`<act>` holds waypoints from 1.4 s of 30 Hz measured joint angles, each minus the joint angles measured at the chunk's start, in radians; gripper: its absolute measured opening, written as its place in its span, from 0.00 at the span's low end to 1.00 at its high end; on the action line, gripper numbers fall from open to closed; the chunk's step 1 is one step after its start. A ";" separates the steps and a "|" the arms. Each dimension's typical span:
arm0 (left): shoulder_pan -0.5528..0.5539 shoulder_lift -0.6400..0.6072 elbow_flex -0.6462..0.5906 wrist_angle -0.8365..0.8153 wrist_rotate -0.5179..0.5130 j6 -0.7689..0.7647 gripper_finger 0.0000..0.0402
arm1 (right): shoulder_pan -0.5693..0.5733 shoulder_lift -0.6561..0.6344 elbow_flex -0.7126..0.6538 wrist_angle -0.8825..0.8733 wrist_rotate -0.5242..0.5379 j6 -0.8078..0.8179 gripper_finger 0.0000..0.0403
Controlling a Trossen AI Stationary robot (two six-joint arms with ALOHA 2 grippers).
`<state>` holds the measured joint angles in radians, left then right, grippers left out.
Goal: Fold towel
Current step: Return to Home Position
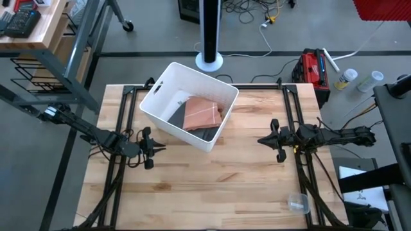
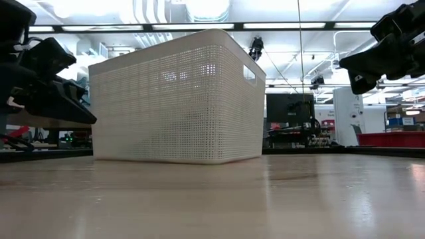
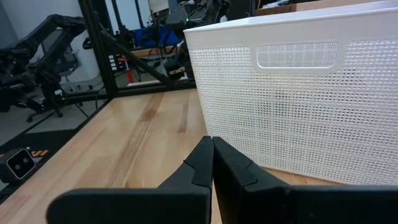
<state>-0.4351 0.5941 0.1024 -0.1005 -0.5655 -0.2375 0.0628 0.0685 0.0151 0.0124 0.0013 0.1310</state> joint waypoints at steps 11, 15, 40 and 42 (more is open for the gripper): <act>0.000 0.000 0.000 0.000 0.000 0.000 0.12 | 0.000 0.000 0.000 0.000 0.000 0.000 0.00; 0.000 0.000 0.000 0.000 0.000 0.000 0.11 | 0.000 0.000 0.000 0.000 0.000 0.000 0.00; 0.000 0.000 0.000 0.000 0.000 0.000 0.09 | 0.000 0.000 0.000 0.000 0.000 0.000 0.00; 0.000 0.000 0.000 0.000 0.000 0.000 0.10 | 0.000 0.000 0.000 0.000 0.000 0.000 0.00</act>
<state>-0.4347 0.5938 0.1024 -0.1002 -0.5655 -0.2375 0.0628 0.0685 0.0151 0.0124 0.0013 0.1310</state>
